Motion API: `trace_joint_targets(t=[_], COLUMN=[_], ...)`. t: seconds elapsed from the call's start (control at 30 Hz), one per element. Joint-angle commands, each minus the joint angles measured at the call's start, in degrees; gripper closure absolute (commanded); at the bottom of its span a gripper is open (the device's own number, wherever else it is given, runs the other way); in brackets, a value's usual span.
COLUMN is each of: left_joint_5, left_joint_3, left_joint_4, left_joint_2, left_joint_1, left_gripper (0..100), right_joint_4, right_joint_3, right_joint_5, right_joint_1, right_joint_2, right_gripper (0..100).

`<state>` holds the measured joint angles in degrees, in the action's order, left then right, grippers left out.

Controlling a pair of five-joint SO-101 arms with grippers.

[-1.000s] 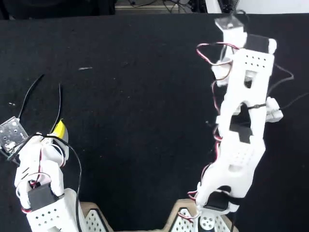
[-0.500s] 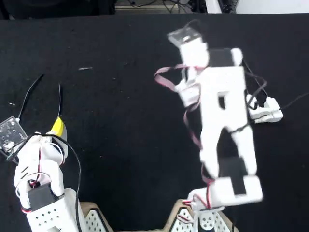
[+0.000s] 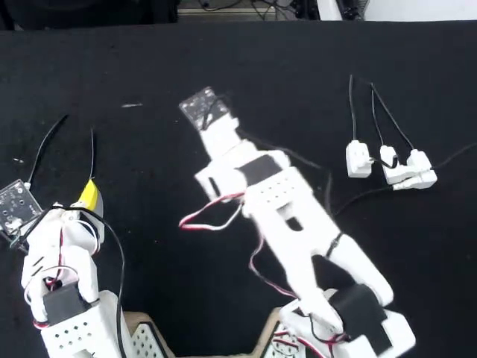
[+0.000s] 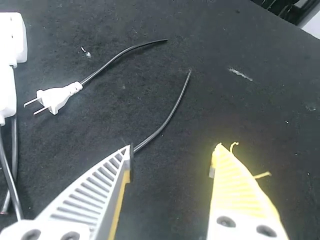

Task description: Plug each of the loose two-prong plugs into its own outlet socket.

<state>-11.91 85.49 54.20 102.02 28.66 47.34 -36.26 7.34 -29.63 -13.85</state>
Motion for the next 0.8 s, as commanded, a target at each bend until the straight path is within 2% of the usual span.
trace_joint_targets(t=[0.0, 0.13, 0.33, 0.43, 0.57, 0.67, 0.77], left_joint_5=[-0.4, -0.6, -0.7, -0.7, -0.2, 0.4, 5.6], left_joint_3=[-0.4, -0.4, -0.7, 1.9, 7.3, 4.8, -0.1], left_joint_4=[-1.2, -1.1, -1.6, -6.9, -15.7, -13.4, -7.6], left_joint_2=[0.3, 0.3, 0.3, 0.3, 0.3, 0.3, 0.2], left_joint_1=[0.0, -3.1, -4.0, -4.0, -3.4, -3.4, -3.6], left_gripper=[74, 74, 73, 73, 73, 73, 73], right_joint_4=[-7.9, -11.1, -4.1, -3.2, -7.7, -12.3, -14.1], right_joint_3=[-3.6, -7.4, -5.6, -6.8, -11.4, -14.8, -16.0], right_joint_5=[-1.0, -1.1, -1.5, -1.5, -1.5, -1.5, -1.5], right_joint_1=[-1.3, -1.4, -1.6, -1.7, -1.7, -1.7, -1.7], right_joint_2=[1.1, 2.4, -3.9, -7.5, -9.5, -10.0, -10.0], right_gripper=[75.3, 75.4, 75.4, 75.4, 75.4, 75.5, 75.5])
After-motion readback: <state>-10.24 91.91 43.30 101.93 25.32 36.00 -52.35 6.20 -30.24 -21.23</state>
